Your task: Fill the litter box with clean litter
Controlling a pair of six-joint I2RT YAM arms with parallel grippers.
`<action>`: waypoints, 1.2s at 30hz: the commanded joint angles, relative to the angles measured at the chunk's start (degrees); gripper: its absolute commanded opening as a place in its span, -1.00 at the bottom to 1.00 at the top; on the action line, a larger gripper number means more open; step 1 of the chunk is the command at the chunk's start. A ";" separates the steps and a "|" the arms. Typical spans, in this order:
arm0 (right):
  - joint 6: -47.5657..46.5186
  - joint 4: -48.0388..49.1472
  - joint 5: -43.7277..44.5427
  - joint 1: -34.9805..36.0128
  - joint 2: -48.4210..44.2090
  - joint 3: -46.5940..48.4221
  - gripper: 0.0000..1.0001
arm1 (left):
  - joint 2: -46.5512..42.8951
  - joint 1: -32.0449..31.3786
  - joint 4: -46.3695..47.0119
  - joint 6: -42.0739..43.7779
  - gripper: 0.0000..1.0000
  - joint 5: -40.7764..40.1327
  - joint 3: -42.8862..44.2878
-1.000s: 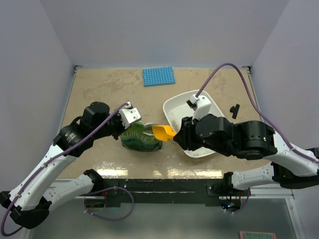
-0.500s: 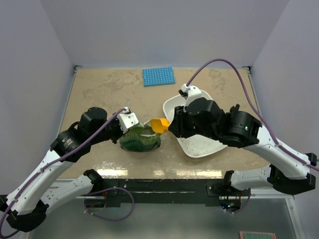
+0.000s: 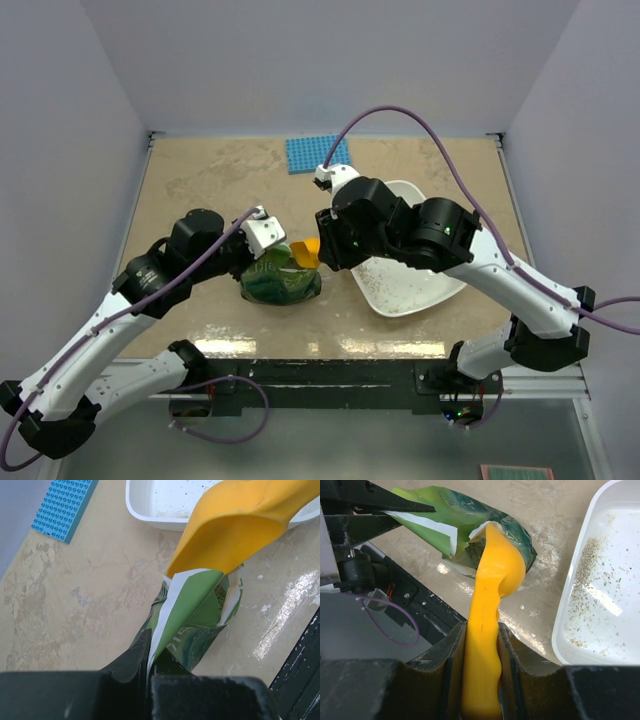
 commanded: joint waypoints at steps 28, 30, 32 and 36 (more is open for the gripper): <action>-2.40 -1.62 -10.17 0.20 -2.55 -3.03 -1.00 | -9.76 -1.59 10.81 0.90 -1.00 1.90 -4.03; -1.87 -0.92 -8.76 -0.06 -0.62 -2.24 -1.00 | -11.35 -1.59 12.12 0.99 -1.00 3.13 -5.43; -0.74 -0.21 -7.70 -0.24 0.62 -1.01 -1.00 | -13.46 -1.59 13.00 1.26 -1.00 3.75 -6.92; 1.37 0.58 -4.37 -0.68 3.34 1.63 -1.00 | -15.39 -1.59 13.45 1.52 -1.00 4.63 -8.51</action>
